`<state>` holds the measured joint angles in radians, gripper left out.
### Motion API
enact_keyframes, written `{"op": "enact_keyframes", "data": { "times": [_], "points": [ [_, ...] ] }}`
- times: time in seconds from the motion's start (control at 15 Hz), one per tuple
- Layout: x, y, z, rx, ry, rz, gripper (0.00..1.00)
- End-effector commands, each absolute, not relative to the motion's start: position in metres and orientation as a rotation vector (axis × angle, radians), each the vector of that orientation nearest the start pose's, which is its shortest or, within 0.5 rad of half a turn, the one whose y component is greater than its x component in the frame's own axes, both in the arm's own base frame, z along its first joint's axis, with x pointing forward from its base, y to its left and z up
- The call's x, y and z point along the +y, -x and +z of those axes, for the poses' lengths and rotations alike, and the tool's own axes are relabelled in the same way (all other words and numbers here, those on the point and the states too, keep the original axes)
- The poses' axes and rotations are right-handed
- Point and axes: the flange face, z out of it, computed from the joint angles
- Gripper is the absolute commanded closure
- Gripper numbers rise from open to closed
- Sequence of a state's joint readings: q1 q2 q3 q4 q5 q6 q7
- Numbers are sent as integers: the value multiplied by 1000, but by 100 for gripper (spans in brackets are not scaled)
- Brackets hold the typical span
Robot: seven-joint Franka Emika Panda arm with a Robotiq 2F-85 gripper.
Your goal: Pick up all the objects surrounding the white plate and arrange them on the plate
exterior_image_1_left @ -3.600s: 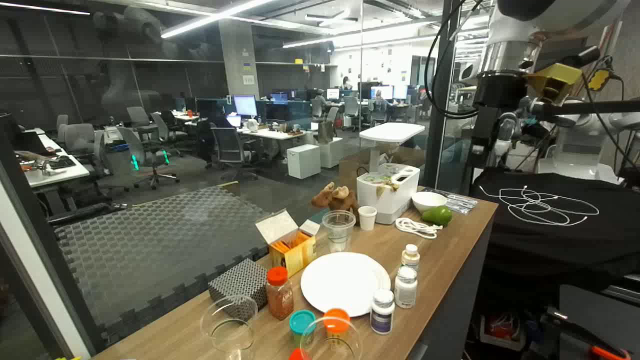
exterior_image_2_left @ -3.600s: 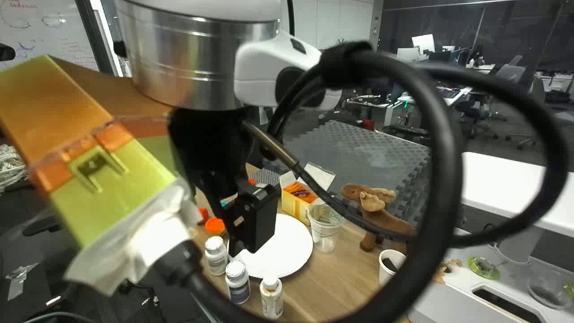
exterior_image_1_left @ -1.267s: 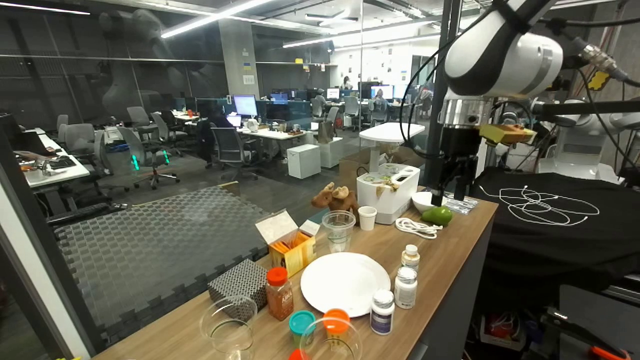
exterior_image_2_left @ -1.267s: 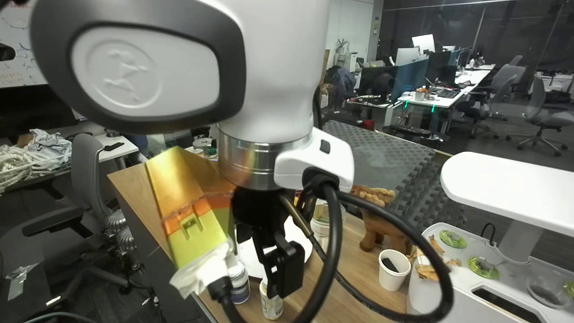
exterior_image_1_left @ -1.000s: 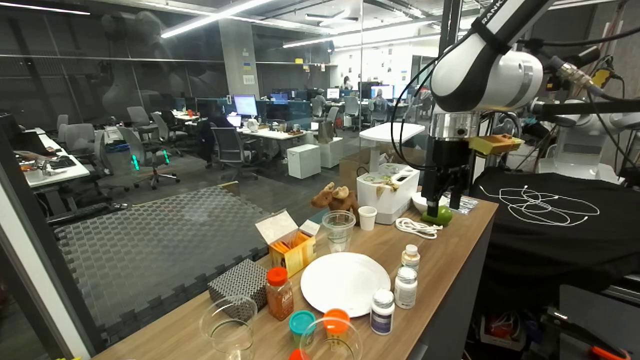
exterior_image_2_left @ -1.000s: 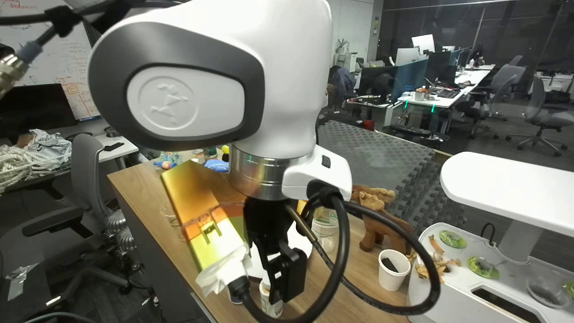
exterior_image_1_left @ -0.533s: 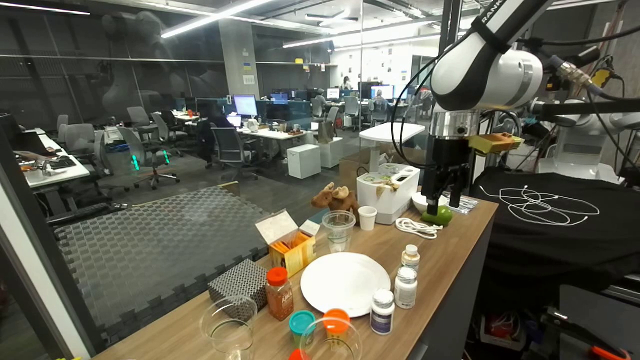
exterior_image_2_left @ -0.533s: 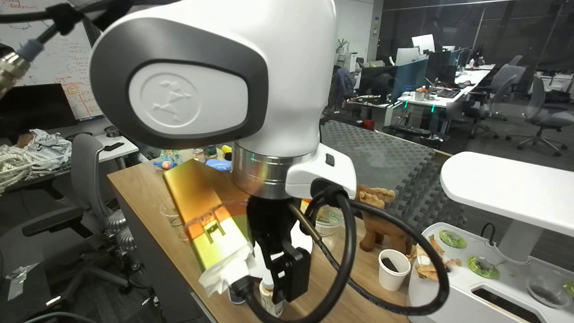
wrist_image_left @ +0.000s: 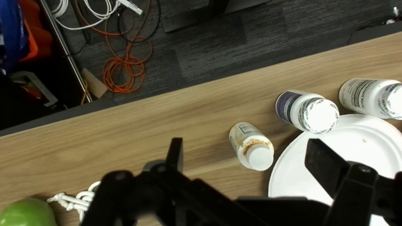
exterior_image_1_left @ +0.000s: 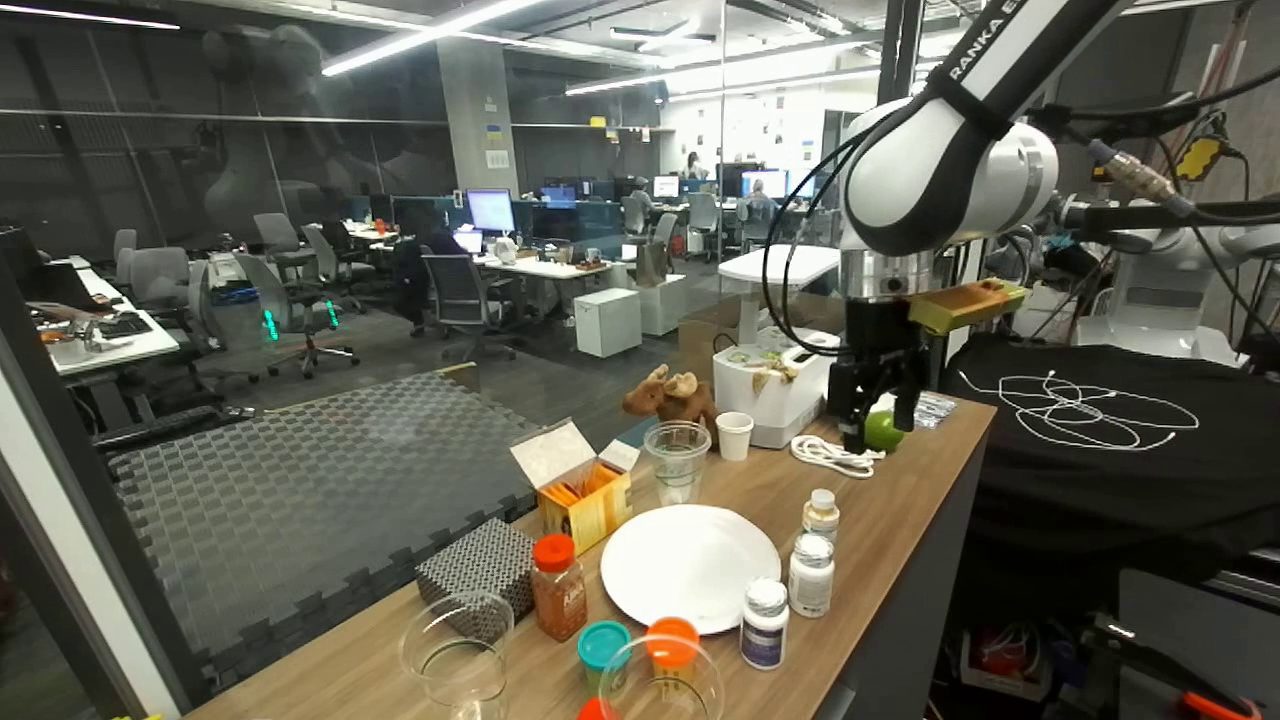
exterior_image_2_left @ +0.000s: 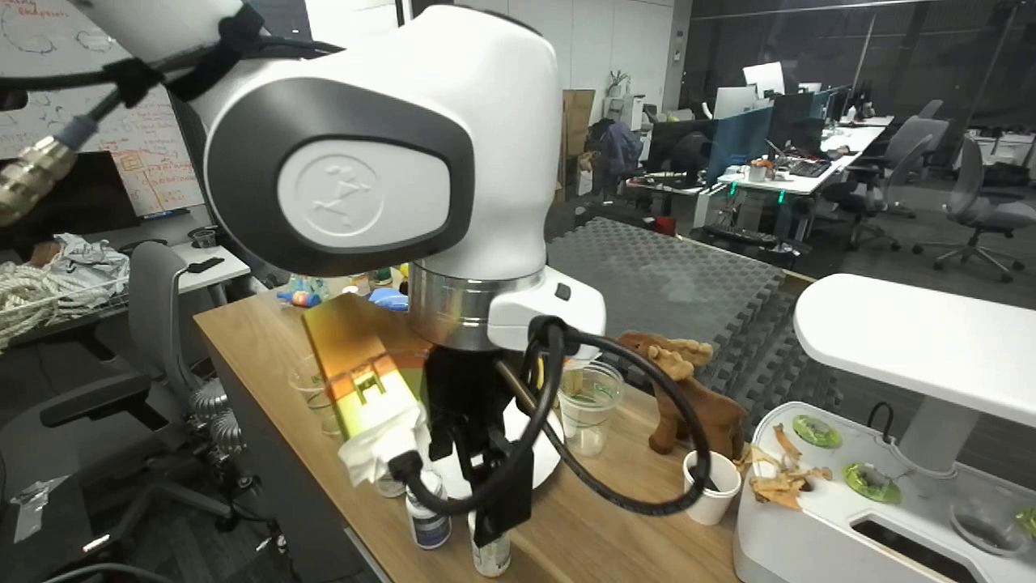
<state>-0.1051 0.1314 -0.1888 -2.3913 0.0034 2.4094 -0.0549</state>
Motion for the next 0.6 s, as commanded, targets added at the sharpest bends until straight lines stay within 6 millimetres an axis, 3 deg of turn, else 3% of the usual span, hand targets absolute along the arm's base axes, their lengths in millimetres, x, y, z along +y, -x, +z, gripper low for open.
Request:
{"op": "enact_keyframes", "data": {
  "times": [0.0,0.27,0.53],
  "points": [
    [-108,-491,242,426,3196,142,0],
    [-85,-497,221,468,3219,103,0],
    [-89,-493,202,590,3171,13,0]
  ]
}}
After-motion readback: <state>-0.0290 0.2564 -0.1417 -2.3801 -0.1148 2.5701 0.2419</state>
